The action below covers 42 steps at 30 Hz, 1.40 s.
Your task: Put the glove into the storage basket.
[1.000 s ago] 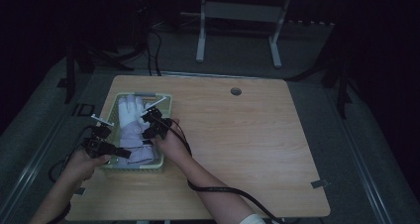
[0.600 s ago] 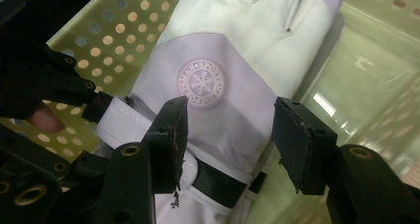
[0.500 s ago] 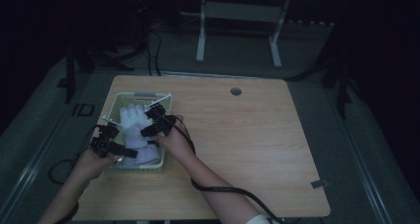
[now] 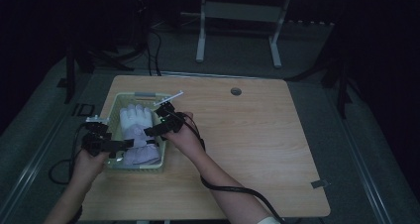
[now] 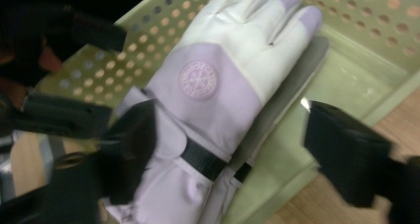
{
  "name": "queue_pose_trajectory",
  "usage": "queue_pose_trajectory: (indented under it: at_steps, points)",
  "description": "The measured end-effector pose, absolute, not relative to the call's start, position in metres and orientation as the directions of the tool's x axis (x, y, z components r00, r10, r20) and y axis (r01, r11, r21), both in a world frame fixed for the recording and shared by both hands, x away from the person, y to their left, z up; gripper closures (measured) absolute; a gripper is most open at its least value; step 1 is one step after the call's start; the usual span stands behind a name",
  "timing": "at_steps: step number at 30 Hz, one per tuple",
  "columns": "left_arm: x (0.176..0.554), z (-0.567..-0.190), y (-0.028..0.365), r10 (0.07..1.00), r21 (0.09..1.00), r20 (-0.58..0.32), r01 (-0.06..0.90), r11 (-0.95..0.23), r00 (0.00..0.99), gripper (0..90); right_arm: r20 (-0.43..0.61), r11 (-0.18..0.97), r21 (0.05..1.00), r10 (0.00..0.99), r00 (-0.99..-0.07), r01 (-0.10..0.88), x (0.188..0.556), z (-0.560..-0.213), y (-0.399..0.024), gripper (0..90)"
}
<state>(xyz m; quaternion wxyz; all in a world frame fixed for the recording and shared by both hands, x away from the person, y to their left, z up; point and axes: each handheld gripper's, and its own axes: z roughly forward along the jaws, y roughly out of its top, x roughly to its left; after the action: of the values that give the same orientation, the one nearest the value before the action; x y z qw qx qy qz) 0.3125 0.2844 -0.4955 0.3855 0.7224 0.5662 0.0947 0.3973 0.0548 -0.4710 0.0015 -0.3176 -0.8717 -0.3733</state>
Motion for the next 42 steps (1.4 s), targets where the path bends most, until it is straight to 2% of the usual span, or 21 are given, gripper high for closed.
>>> queue_pose_trajectory:
  at_steps: [8,14,17,21,27,34,42]
  points:
    - [0.302,-0.490,0.256,0.876,0.724,-0.285,0.687,-0.069,0.388,0.9,0.225,0.535,0.660,0.528,-0.819,0.527,0.393,-0.470,0.036,14.0]
    - [0.299,-0.482,0.228,0.857,0.749,-0.239,0.648,-0.136,0.456,0.8,0.218,0.525,0.667,0.541,-0.812,0.528,0.394,-0.467,0.013,14.0]
    - [0.299,-0.479,0.214,0.826,0.750,-0.293,0.651,-0.113,0.481,0.9,0.216,0.520,0.668,0.548,-0.808,0.532,0.395,-0.468,0.001,14.0]
    - [0.297,-0.476,0.198,0.821,0.764,-0.266,0.630,-0.140,0.505,0.9,0.208,0.526,0.658,0.560,-0.802,0.538,0.395,-0.473,-0.013,14.1]
    - [0.294,-0.472,0.180,0.799,0.780,-0.272,0.609,-0.143,0.536,1.0,0.199,0.531,0.653,0.568,-0.798,0.541,0.394,-0.475,-0.033,14.1]
    - [0.287,-0.466,0.146,0.772,0.809,-0.193,0.543,-0.225,0.606,1.0,0.199,0.511,0.660,0.588,-0.784,0.551,0.393,-0.478,-0.067,14.1]
    - [0.281,-0.471,0.116,0.724,0.816,-0.173,0.509,-0.274,0.668,0.9,0.190,0.501,0.668,0.601,-0.776,0.551,0.390,-0.485,-0.096,14.2]
